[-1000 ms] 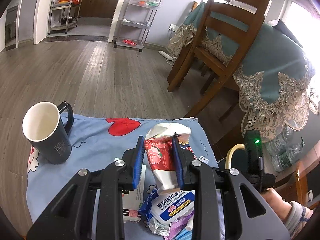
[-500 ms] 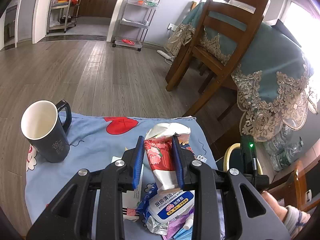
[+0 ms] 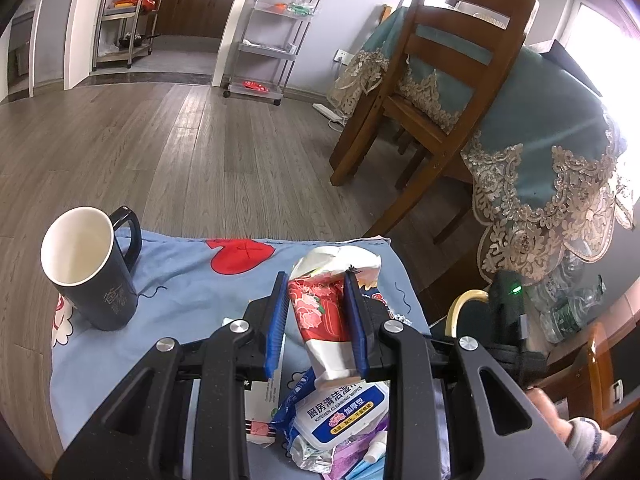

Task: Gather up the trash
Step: 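Grasp and lift the white tissue with the right gripper while the left holds the wrapper, then carry the tissue and wrapper over the teal bin and open both grippers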

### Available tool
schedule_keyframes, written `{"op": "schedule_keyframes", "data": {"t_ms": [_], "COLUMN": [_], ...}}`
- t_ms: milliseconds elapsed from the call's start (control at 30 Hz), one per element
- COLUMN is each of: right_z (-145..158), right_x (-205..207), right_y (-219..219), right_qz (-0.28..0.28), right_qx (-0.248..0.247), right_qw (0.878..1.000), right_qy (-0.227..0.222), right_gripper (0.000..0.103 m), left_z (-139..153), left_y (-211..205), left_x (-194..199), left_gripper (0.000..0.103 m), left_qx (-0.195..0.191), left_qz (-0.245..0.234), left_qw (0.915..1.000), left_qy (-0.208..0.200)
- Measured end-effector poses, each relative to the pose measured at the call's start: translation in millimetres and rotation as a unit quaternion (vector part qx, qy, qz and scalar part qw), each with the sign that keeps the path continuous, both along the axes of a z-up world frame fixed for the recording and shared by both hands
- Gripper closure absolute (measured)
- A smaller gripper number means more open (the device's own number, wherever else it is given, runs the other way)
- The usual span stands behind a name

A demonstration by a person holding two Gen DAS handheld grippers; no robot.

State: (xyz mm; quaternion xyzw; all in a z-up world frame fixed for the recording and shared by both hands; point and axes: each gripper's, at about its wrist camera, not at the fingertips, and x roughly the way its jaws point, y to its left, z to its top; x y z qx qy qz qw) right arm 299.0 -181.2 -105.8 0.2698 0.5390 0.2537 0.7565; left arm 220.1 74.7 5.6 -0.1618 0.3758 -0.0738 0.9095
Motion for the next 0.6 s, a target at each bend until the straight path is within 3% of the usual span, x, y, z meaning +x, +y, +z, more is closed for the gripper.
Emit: {"op": "schedule_keyframes", "data": {"t_ms": [267,600], "right_z": [74.4,106.0], "right_x": [-17.1,-85.1], "right_y": [-21.8,-92.9], "right_qz": [0.015,-0.016], "right_qx": [-0.056,-0.115], "right_qw": [0.992,0.978], "right_qy": [-0.112,-0.171], "right_gripper": [0.089,0.089], "left_z": [5.9,8.9], "left_y": [-13.4,-61.8], "left_x": [0.0,-1.4], "left_gripper": [0.076,0.076], "left_qx": [0.003,0.016], "left_qz": [-0.013,-0.06], "left_qw": [0.9999,0.998], "left_qy": [-0.007,-0.009]}}
